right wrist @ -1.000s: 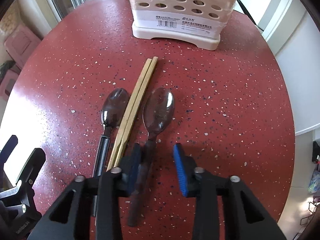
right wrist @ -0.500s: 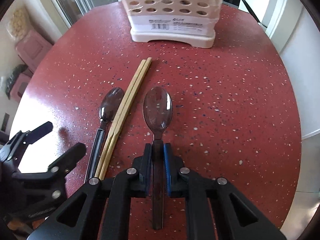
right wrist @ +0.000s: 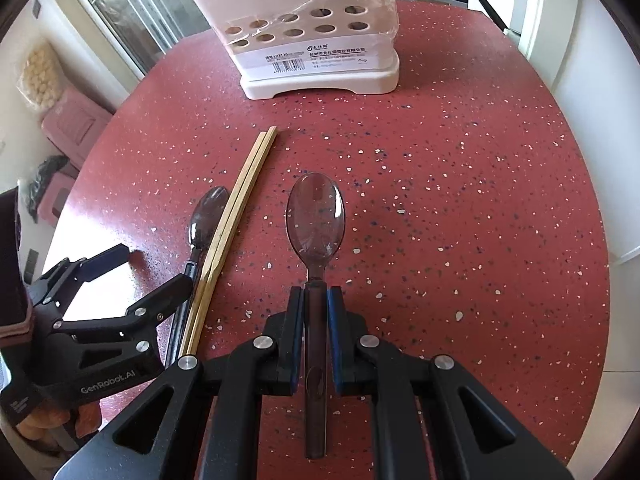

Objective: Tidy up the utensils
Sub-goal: 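Grasp a dark spoon with the right tool while the left tool grasps another dark spoon, then carry both spoons up toward the pink caddy, then lower both spoons into the pink caddy and open both tools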

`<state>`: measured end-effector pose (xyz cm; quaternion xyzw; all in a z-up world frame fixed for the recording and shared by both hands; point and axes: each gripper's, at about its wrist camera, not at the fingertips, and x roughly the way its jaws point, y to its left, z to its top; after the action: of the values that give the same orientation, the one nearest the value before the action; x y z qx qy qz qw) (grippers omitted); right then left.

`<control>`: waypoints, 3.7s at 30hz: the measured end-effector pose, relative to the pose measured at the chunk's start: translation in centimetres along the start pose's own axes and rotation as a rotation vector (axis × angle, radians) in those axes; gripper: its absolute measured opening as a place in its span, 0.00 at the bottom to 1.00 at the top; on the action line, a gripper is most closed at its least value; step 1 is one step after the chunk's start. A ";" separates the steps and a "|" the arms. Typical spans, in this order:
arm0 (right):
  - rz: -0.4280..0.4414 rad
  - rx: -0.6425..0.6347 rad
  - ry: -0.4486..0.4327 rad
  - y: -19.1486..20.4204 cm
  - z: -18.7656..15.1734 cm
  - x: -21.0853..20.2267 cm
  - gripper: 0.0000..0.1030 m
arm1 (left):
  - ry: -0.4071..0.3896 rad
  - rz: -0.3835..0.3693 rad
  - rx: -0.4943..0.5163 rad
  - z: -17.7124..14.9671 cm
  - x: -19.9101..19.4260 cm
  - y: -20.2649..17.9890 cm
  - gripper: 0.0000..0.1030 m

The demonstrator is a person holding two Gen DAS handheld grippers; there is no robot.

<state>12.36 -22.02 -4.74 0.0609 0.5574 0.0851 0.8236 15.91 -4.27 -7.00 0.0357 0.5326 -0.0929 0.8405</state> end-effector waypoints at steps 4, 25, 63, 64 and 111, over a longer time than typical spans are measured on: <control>0.016 0.004 -0.005 -0.5 0.3 -0.1 0.12 | 0.024 0.007 0.039 0.4 0.2 -0.8 1.00; 0.060 0.017 -0.037 -2.2 -0.1 -2.7 0.12 | 0.108 -0.052 0.161 2.2 -0.1 -3.5 0.40; 0.138 -0.002 -0.220 -2.6 3.4 -8.8 0.12 | -0.383 -0.114 0.029 4.2 -10.2 -2.8 0.40; 0.143 -0.006 -0.235 -2.6 3.9 -9.3 0.12 | -0.390 -0.118 0.030 4.6 -10.4 -2.8 0.40; -0.011 -0.245 -0.776 -1.1 18.2 -4.4 0.12 | -0.776 0.016 -0.096 19.2 -3.5 -2.0 0.40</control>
<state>27.76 -24.11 5.76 -0.0130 0.1913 0.1173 0.9744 31.14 -8.88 4.54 -0.0372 0.1787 -0.0678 0.9809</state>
